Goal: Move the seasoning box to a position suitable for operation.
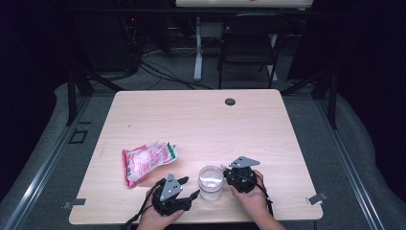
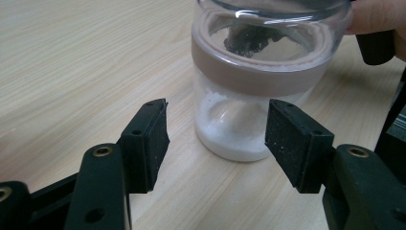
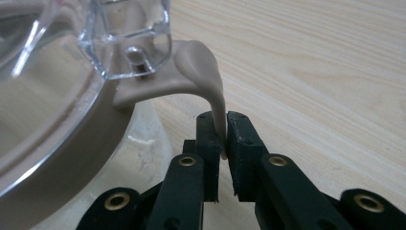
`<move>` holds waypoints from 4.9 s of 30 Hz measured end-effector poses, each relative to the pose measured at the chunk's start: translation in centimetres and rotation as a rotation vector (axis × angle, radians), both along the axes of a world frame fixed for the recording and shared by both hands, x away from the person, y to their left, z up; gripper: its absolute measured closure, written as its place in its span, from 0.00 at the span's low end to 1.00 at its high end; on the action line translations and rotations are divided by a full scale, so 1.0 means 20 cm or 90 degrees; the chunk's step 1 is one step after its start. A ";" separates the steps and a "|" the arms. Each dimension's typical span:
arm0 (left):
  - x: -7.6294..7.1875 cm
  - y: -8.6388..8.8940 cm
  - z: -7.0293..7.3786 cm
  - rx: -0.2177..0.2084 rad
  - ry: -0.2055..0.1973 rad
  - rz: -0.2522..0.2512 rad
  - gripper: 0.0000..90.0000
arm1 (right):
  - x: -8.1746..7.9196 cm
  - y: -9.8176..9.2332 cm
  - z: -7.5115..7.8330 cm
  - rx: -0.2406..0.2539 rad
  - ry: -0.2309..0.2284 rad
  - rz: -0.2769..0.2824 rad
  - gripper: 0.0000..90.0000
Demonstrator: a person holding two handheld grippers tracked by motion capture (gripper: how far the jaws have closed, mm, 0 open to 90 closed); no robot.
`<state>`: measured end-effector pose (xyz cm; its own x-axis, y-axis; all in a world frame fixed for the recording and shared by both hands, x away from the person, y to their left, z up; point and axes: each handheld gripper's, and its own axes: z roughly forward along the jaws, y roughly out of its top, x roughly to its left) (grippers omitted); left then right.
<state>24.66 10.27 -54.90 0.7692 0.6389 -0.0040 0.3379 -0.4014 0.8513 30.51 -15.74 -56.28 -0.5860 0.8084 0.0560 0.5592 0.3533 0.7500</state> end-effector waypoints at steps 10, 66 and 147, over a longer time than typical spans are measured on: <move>-0.01 -0.03 0.01 -0.002 0.008 -0.027 0.43 | -0.04 -0.03 0.02 -0.004 -0.012 0.022 0.92; 0.05 0.08 0.09 -0.037 0.023 0.068 0.60 | -0.26 -0.12 0.26 -0.018 -0.024 0.014 0.69; 0.05 0.01 0.13 -0.004 0.076 0.001 1.00 | -0.06 -0.02 0.41 0.071 0.082 0.006 0.97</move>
<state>25.66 10.53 -52.35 0.7618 0.6400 -0.0999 0.4380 -0.3954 0.8073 29.21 -16.07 -48.16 -0.5756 0.7876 0.2198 0.6502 0.2779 0.7071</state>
